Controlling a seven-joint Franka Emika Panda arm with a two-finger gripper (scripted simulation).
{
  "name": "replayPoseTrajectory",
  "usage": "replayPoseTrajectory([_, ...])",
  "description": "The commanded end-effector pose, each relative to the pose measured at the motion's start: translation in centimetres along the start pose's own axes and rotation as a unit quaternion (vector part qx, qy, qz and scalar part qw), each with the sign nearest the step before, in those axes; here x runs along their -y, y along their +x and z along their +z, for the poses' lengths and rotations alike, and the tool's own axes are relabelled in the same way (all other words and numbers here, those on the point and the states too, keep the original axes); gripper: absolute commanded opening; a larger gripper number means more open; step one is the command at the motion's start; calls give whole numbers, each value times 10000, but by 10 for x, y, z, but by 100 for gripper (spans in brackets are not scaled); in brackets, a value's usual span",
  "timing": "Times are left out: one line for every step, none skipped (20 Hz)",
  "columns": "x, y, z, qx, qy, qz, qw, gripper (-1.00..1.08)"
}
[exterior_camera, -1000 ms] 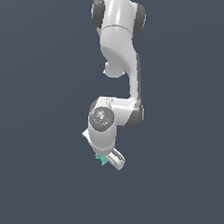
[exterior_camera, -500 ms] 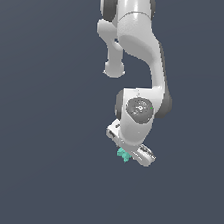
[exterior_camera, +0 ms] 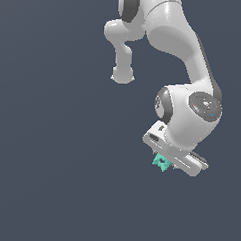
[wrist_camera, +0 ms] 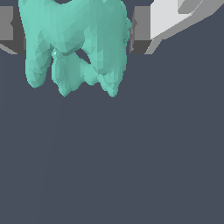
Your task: Pick up the object and move it to a goal position.
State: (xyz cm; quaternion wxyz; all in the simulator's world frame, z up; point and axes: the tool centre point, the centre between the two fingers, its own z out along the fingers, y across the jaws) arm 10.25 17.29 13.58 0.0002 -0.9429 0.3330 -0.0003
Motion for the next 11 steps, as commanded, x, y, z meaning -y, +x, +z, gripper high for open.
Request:
replayPoseTrajectory([15, -13, -8, 0, -4, 8, 10000, -100])
replayPoseTrajectory([20, -17, -10, 0, -4, 8, 10000, -100])
replayPoseTrajectory([24, -20, -13, 0, -4, 8, 10000, -100])
replayPoseTrajectory([28, -23, -14, 0, -4, 8, 10000, -100])
replayPoseTrajectory([30, -25, -16, 0, -4, 8, 10000, -100])
replayPoseTrajectory([33, -26, -17, 0, -4, 8, 10000, -100])
replayPoseTrajectory([34, -27, -17, 0, -4, 8, 10000, -100])
replayPoseTrajectory([35, -28, -18, 0, -4, 8, 10000, -100])
replayPoseTrajectory([36, -28, -18, 3, -2, 8, 10000, -100])
replayPoseTrajectory([36, -28, -18, 3, -2, 8, 10000, -100])
replayPoseTrajectory([36, -28, -18, 3, -2, 8, 10000, -100])
